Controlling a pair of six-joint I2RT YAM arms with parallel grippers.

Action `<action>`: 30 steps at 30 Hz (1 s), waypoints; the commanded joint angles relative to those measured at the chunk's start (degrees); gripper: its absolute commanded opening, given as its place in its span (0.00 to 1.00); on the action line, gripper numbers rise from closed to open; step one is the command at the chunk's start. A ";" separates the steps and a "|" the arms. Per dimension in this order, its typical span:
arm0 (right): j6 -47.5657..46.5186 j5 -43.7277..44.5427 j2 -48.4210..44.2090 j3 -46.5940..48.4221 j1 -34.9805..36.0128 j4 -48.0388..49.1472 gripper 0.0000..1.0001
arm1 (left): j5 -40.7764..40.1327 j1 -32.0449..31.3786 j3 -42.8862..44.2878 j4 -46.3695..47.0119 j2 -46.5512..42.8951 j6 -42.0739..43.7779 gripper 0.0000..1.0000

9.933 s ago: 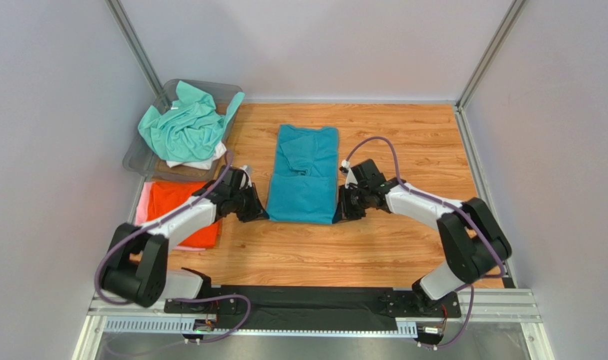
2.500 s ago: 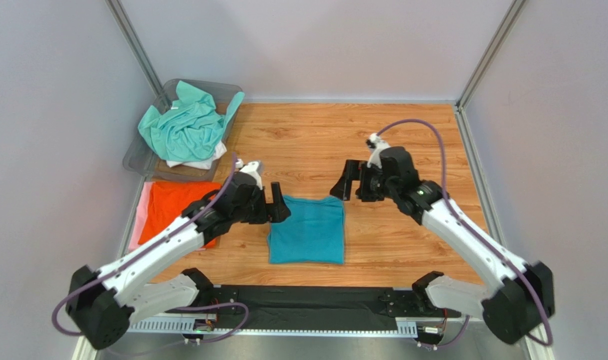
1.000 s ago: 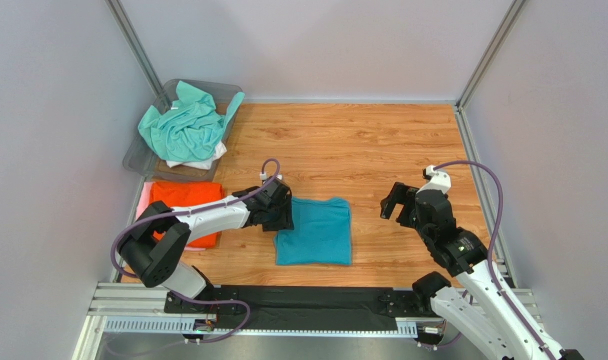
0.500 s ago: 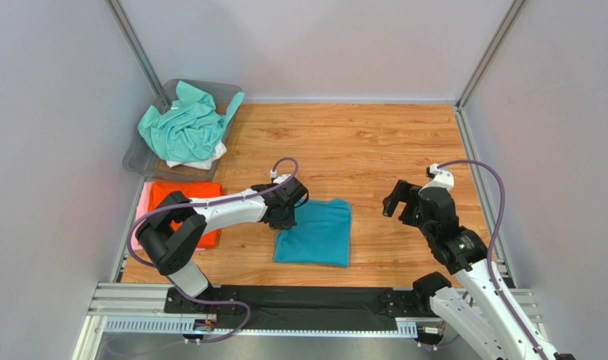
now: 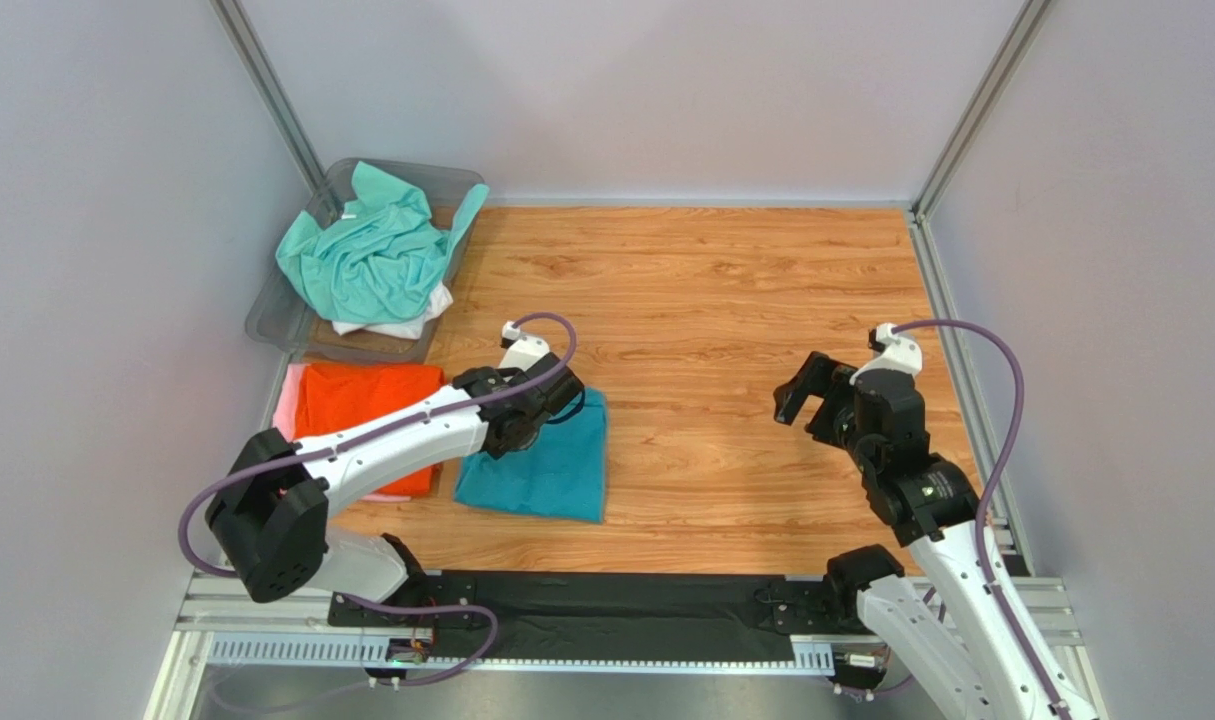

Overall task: Fold and stack the t-shirts
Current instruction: Neatly place the folded tshirt to the corner

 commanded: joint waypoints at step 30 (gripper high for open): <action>-1.11 -2.31 0.83 0.38 -1.83 1.45 1.00 | -22.81 13.65 9.54 -18.76 -13.19 12.70 0.00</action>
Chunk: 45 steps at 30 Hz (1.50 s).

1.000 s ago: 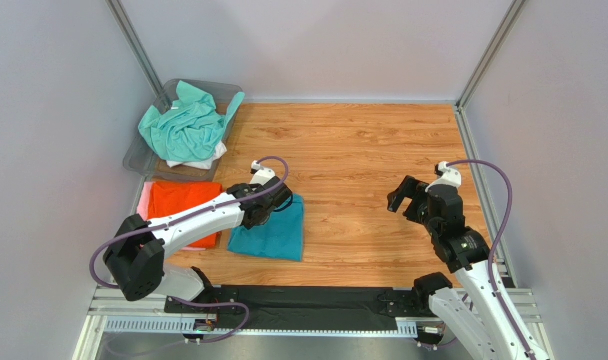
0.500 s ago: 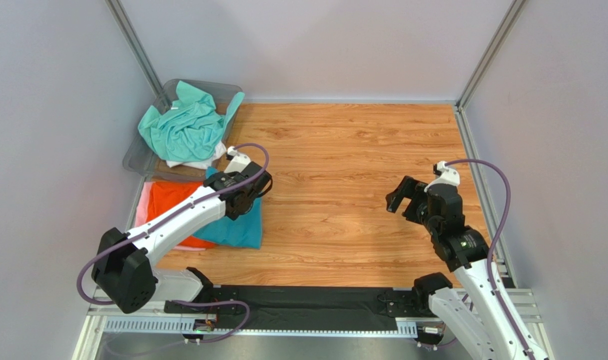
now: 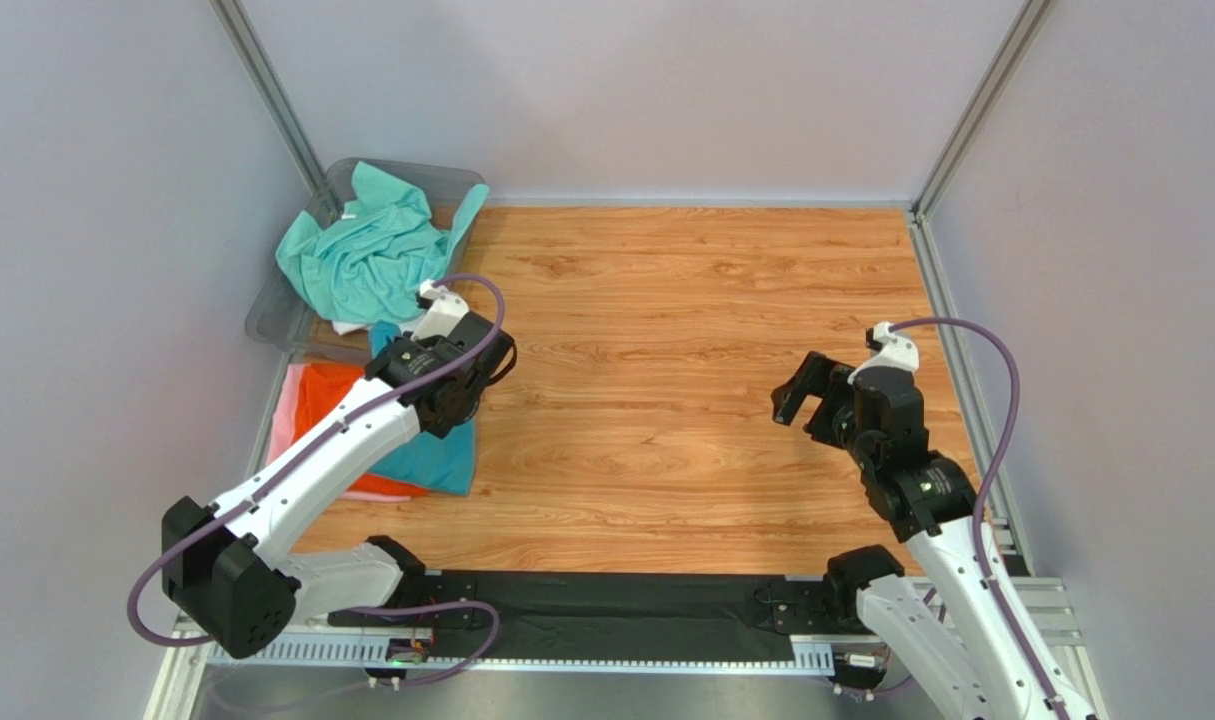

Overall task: Fold and stack the t-shirts
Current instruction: Neatly place the folded tshirt to the corner

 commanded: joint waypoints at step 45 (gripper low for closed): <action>-1.00 -3.79 2.22 -0.41 -2.02 1.69 1.00 | 6.96 32.06 -3.85 22.49 4.65 16.65 0.00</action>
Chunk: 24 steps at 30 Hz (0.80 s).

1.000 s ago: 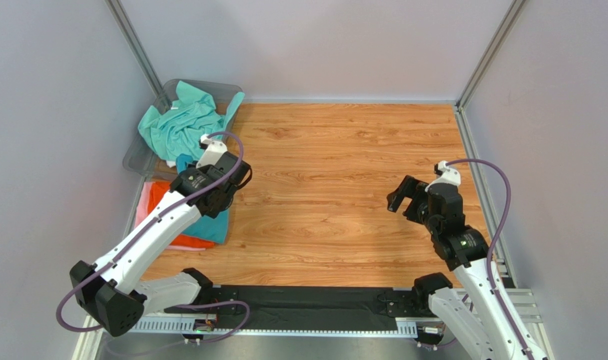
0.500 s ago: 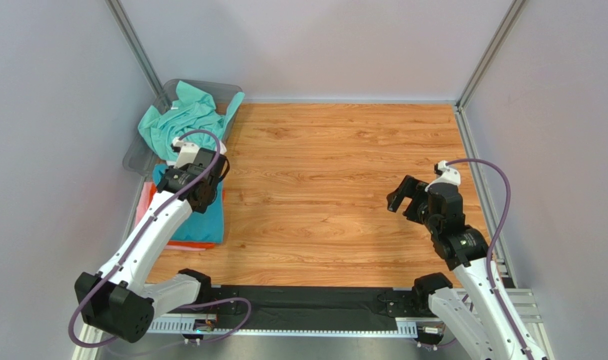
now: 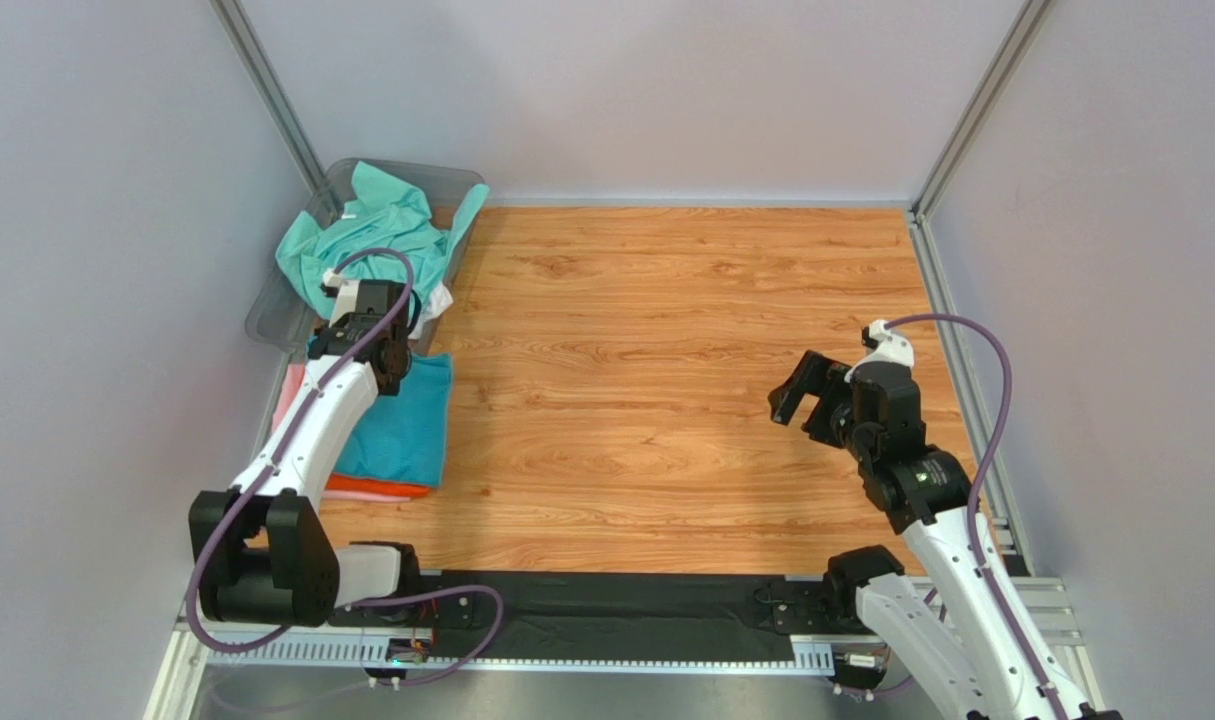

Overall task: Fold and stack the t-shirts
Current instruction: Neatly place the folded tshirt to the corner

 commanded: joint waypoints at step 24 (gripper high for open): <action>-1.25 -2.16 0.74 -0.32 -1.76 1.86 1.00 | -3.73 5.94 2.61 -5.41 6.43 -1.94 0.00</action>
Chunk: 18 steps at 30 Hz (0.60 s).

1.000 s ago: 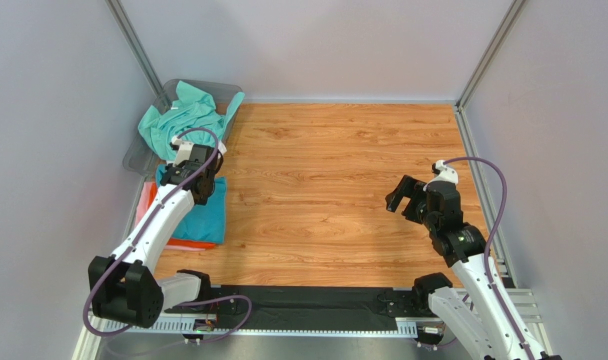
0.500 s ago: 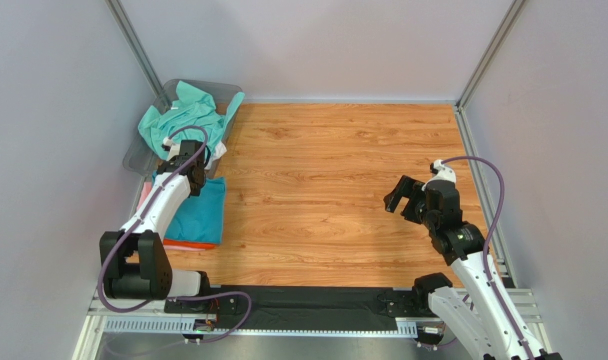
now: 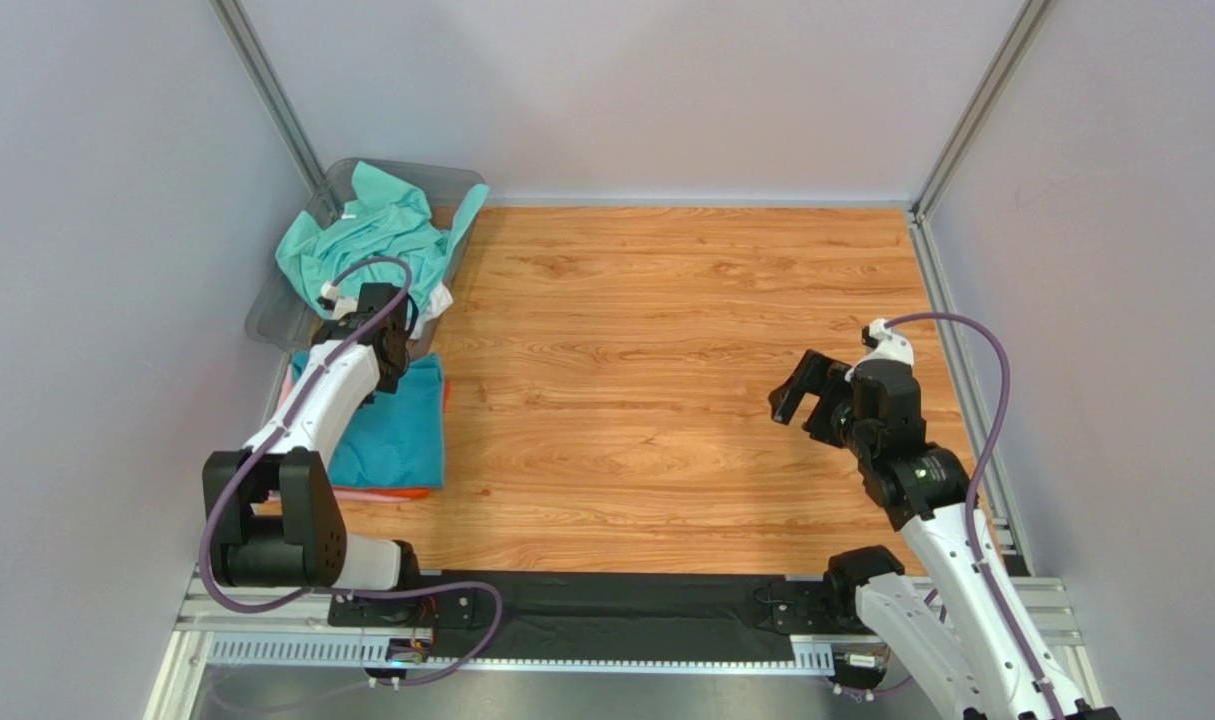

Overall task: Fold and stack the t-shirts
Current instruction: Neatly place the folded tshirt to the corner

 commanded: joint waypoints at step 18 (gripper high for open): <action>-1.25 -2.25 -0.35 -0.14 -1.70 1.69 1.00 | -7.10 3.68 8.29 -3.73 6.47 -8.98 0.35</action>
